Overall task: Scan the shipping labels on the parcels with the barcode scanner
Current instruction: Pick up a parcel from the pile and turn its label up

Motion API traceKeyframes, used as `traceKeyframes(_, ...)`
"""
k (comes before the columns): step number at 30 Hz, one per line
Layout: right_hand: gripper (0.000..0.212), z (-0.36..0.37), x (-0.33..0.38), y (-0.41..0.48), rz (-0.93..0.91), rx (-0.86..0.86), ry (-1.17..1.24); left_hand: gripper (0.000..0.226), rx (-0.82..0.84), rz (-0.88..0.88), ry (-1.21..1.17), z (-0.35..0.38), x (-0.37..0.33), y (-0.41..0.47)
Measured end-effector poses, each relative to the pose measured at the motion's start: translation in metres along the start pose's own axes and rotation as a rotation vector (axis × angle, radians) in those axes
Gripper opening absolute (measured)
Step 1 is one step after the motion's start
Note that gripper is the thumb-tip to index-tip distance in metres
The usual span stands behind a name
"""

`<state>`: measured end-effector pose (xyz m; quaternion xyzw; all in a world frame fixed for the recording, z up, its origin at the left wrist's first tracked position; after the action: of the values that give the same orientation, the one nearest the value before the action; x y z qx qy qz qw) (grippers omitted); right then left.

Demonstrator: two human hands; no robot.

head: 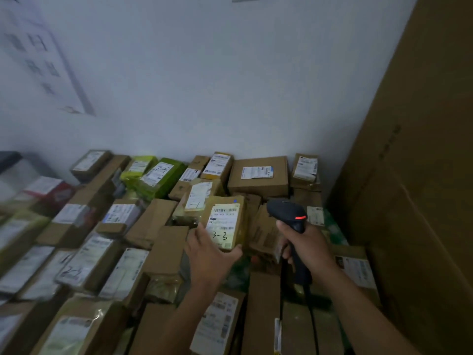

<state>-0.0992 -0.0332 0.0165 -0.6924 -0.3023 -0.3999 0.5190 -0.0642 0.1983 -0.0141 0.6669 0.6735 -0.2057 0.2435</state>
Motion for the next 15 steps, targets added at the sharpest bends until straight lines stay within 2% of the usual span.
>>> traceKeyframes(4, 0.033, 0.022, 0.0, 0.009, 0.006, 0.049, -0.025, 0.109, 0.048, -0.055, -0.036, -0.004, 0.025, 0.008)
traceKeyframes(10, 0.032, 0.028, -0.004, 0.014, 0.01, 0.008, -0.056, 0.112, -0.06, 0.02, -0.037, -0.007, 0.046, 0.007)
traceKeyframes(15, 0.024, 0.033, -0.005, 0.01, 0.017, -0.017, -0.035, 0.106, 0.102, 0.096, -0.044, 0.018, 0.044, 0.0)
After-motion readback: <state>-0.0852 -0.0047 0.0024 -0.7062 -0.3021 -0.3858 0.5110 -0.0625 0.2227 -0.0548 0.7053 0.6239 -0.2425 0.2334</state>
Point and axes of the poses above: each hand's wrist, its own y-axis towards the middle knuckle, its own z-axis out of the palm, x = y × z, the point moved 7 cm from there along y, towards the middle knuckle, and after that the axes turned 12 degrees about z, right-handed, at the moved point
